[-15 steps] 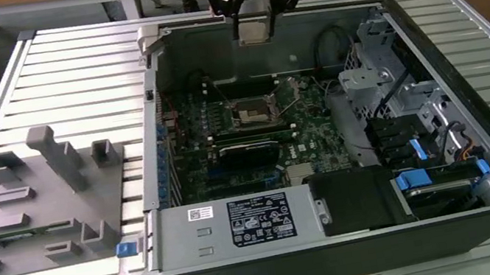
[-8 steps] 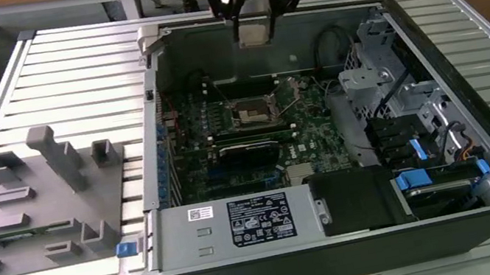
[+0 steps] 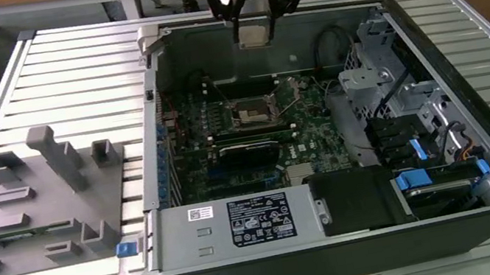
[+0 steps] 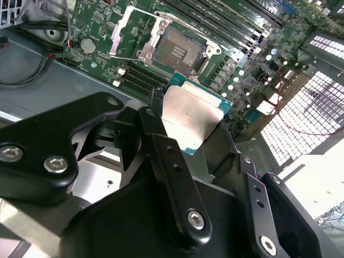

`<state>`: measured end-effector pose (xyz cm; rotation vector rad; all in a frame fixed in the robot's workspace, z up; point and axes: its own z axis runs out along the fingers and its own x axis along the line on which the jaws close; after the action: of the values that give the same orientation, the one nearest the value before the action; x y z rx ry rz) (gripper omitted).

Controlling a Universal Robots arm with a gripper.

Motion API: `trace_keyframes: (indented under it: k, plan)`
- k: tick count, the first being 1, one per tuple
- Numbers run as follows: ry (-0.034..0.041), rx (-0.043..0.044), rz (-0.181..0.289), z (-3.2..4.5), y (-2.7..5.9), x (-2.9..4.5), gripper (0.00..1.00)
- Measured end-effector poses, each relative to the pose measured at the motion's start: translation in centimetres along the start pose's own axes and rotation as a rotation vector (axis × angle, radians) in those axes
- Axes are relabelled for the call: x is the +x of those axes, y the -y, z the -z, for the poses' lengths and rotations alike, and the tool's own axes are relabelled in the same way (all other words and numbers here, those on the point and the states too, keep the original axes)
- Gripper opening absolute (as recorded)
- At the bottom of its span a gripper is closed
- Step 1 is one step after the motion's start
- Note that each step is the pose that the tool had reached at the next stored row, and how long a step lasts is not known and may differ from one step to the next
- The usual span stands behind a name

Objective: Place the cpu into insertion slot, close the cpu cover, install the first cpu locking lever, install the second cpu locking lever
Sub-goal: 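Place the cpu into insertion slot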

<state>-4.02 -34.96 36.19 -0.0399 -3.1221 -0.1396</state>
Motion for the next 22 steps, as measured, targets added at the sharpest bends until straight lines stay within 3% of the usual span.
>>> trace_keyframes:
  k: [22]
  plan:
    - [0.0,-0.0001,0.0,-0.71,0.06,0.03,0.54]
